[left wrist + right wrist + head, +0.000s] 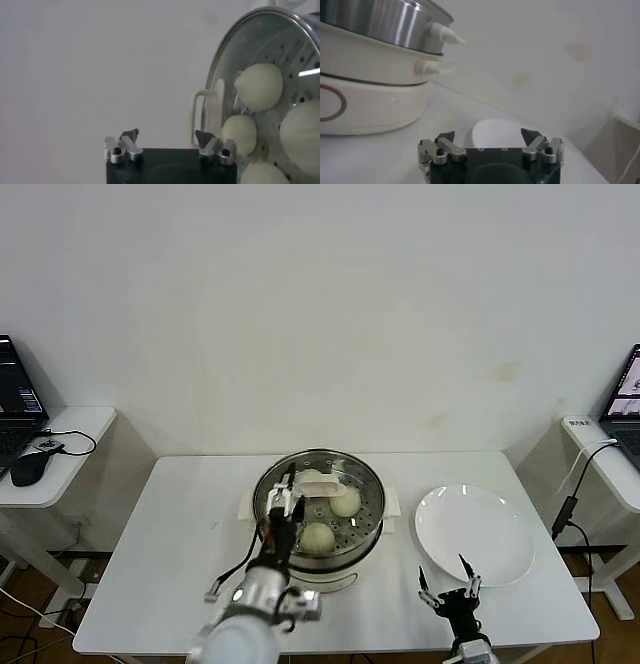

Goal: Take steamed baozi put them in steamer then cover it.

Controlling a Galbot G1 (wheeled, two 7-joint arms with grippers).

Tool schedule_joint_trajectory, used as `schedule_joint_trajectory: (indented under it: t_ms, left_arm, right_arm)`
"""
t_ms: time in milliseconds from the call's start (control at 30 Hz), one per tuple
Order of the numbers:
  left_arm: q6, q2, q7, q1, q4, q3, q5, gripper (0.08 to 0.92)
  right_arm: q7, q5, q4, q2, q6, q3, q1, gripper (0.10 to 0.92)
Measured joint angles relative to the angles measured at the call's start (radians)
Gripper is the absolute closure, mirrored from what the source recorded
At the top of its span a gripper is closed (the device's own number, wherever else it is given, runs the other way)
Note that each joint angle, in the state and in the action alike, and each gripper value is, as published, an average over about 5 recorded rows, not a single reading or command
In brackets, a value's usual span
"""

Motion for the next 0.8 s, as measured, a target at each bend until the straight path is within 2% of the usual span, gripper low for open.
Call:
schedule_joint_trajectory:
  t_ms: [133, 300, 533, 800]
  left_arm:
    - [-0.033, 0.043, -0.076, 0.131, -0.079, -0.09, -0.152, 0.177]
    - [-0.145, 0.071, -0.203, 0.29, -0.11, -0.267, -0.451, 0.177]
    - [-0.318, 0.068, -0.333, 0.452, -0.075, -0.455, -0.92, 0.177]
    - [-0.511, 0.027, -0.405, 0.554, 0.005, -0.522, -1.316, 0.177]
  right_arm:
    - [-0.007, 0.02, 0.011, -0.016, -0.005, -0.001, -0.009, 0.202]
    - [-0.012, 0.063, 0.031, -0.051, -0.012, -0.013, -0.031, 0.203]
    - [-0.009, 0.148, 0.082, -0.127, -0.015, -0.018, -0.098, 0.203]
    - [-0.006, 0.196, 0.137, -0.174, -0.008, -0.025, -0.177, 0.203]
